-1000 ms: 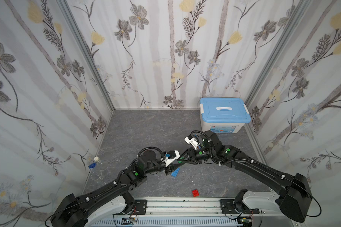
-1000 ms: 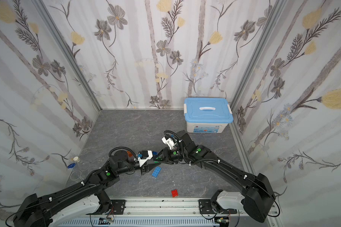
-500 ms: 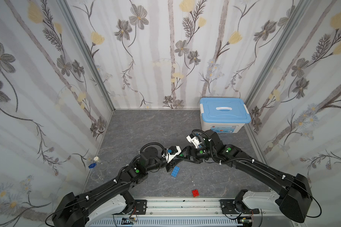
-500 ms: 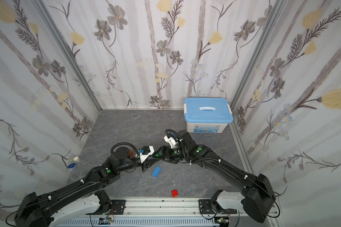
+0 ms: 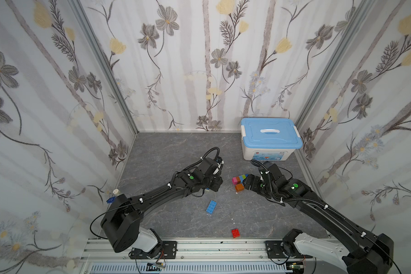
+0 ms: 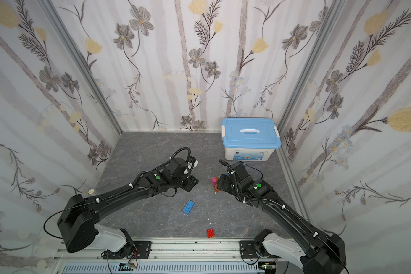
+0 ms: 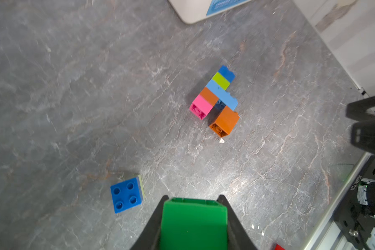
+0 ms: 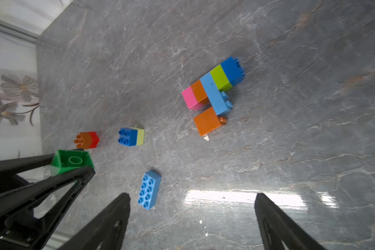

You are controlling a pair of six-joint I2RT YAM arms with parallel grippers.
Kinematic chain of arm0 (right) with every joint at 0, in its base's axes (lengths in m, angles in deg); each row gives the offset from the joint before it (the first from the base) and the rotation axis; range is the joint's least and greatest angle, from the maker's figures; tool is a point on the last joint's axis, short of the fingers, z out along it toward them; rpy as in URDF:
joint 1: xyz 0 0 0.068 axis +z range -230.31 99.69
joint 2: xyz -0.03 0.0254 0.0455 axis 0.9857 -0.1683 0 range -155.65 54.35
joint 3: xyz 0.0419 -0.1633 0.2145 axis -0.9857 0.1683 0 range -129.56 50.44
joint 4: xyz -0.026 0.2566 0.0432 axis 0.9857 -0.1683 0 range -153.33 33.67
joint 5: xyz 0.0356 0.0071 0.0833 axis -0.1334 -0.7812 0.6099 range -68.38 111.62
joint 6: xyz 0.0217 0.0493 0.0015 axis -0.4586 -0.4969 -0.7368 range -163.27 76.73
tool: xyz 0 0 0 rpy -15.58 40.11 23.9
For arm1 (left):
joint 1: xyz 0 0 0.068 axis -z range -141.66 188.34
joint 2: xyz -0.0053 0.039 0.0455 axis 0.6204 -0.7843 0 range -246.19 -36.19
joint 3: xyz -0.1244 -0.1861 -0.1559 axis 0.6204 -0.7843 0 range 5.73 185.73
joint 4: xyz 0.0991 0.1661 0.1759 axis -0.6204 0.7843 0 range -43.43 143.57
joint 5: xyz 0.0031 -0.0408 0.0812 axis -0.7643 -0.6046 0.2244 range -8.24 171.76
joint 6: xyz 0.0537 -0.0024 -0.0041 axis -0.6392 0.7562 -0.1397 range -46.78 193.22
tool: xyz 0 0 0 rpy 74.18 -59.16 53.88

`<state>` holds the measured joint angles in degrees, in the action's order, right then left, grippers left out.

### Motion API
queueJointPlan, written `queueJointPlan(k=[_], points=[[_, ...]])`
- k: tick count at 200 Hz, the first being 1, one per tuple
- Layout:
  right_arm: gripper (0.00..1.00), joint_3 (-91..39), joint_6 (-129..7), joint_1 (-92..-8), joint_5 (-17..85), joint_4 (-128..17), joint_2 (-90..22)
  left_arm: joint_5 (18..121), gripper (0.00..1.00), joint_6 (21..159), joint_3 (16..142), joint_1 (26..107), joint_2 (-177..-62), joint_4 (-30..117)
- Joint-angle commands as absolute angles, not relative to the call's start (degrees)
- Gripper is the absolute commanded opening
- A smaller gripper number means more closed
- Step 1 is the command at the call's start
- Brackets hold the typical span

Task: Assemble the letter h with lego
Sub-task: Place the lego brick at the center of the board.

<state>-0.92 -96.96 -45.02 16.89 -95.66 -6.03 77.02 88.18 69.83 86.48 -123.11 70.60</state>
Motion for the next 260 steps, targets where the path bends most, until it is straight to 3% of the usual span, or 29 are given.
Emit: queueJointPlan(k=[1,61,80,144,198,234,260], points=[[0.91,-2.0,-96.6,-45.1,11.1,-97.9,-7.0,77.9,0.25,95.6,74.9,87.5,-128.6,86.7],[0.91,-2.6,-94.3,-45.3,11.4,-97.4,-8.7,76.8,0.24,99.4,92.1,88.4,-150.3,97.7],[0.91,-2.5,-93.7,-45.3,11.9,-97.3,-8.4,78.0,0.32,98.7,96.2,88.3,-154.2,99.8],[0.91,0.4,-92.8,-45.3,10.1,-98.9,-6.4,77.7,0.39,98.0,104.1,86.2,-164.6,102.9],[0.91,2.8,-91.0,-45.3,11.6,-100.4,-4.8,79.3,0.55,98.0,105.7,84.7,-163.1,101.4],[0.89,2.7,-90.3,-43.8,15.4,-103.7,-5.7,84.2,0.57,100.2,102.1,83.3,-155.1,96.0],[0.87,0.8,-90.3,-37.4,17.0,-106.4,-9.4,86.7,0.57,101.3,98.2,80.6,-147.3,93.1]])
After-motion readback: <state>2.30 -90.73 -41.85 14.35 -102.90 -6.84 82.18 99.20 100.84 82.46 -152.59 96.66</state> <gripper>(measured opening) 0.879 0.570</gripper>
